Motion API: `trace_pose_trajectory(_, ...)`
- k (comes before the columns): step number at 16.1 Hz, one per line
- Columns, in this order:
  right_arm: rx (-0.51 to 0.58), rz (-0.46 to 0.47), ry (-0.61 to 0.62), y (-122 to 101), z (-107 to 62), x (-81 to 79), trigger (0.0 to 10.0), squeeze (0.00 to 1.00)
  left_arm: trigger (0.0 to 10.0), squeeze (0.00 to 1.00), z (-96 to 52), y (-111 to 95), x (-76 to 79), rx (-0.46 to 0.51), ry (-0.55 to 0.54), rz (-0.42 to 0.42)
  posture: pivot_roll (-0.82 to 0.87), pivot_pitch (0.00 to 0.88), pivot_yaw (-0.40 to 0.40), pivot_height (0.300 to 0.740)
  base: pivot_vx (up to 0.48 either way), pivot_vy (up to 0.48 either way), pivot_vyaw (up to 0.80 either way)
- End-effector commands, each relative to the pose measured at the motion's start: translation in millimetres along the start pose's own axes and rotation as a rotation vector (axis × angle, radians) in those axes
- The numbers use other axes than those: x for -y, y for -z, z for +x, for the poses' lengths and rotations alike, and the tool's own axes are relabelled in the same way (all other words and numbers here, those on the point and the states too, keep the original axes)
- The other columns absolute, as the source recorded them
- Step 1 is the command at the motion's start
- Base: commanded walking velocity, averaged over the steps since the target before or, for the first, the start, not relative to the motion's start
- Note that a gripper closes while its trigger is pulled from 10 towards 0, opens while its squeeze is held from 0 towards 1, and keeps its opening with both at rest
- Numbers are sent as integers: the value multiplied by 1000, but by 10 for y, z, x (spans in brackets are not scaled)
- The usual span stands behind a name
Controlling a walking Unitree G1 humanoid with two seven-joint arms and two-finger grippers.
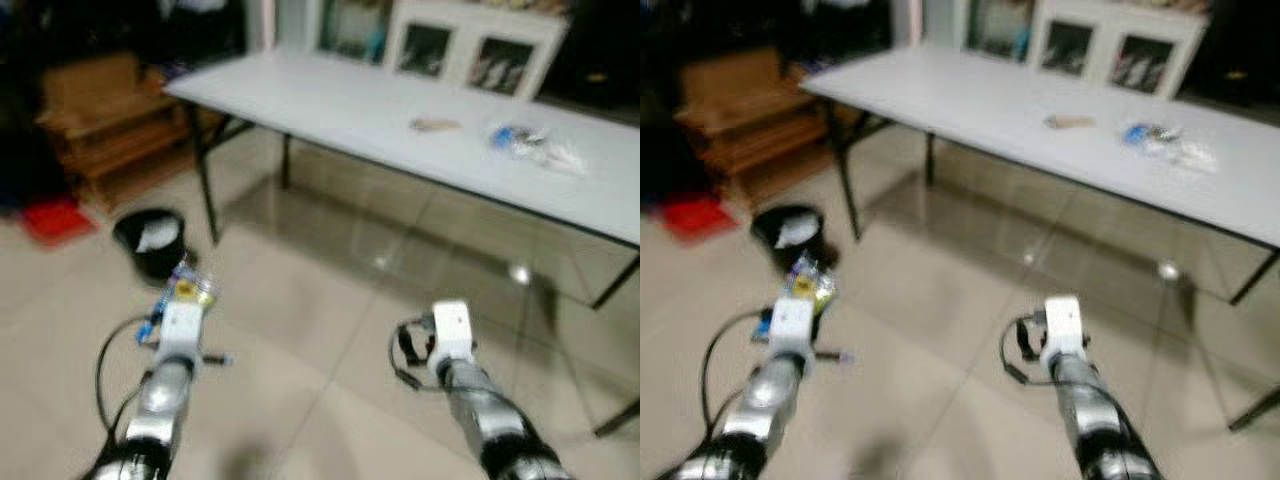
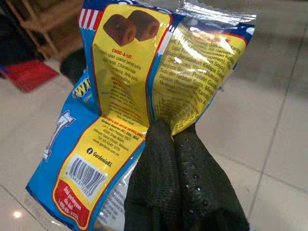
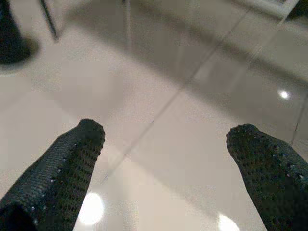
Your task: Picking trash to rubbish bin
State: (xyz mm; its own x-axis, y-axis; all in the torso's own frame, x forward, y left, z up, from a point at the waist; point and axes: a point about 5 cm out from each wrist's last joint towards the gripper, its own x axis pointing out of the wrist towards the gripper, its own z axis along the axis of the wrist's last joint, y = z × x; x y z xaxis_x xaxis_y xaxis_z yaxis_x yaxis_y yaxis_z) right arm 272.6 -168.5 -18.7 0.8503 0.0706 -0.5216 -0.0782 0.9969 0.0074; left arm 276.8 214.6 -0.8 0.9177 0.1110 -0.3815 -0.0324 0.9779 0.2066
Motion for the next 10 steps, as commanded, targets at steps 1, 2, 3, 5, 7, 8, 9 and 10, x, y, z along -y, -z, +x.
trace_pose_trajectory(1, -21, -2, 5, 73, -26, 48, 10000, 0, 10000, 0, -4, 18, 49, -3, 29, 15, -29, 11, -62, 740, 0, 0, 800)
trace_pose_trajectory(2, -61, 0, 7, 185, -54, 44, 10000, 0, 10000, 0, -29, 88, 58, -30, 30, 17, -30, 16, -63, 740, 0, 0, 800)
trace_pose_trajectory(3, -84, 2, 7, 254, -73, 38, 10000, 0, 10000, 0, -45, 132, 64, -47, 30, 6, -29, 17, -64, 740, 0, 0, 800)
trace_pose_trajectory(5, -114, 4, -1, 353, -105, 13, 10000, 0, 10000, 0, -66, 183, 74, -63, 35, -2, -30, 23, -65, 740, 0, 0, 800)
trace_pose_trajectory(7, -135, 11, -17, 426, -131, -12, 10000, 0, 10000, 0, -88, 248, 88, -95, 48, 1, -33, 29, -64, 740, 0, 0, 800)
trace_pose_trajectory(8, -136, 20, -26, 442, -138, -26, 10000, 0, 10000, 0, -99, 274, 93, -106, 55, 5, -34, 32, -64, 740, 0, 0, 800)
trace_pose_trajectory(9, -160, 46, -41, 500, -157, -49, 10000, 0, 10000, 0, -122, 330, 104, -132, 64, 18, -36, 41, -68, 740, 0, 0, 0)
trace_pose_trajectory(10, -175, 55, -44, 538, -171, -57, 10000, 0, 10000, 0, -140, 371, 111, -152, 71, 21, -36, 41, -68, 740, 0, 0, 0)
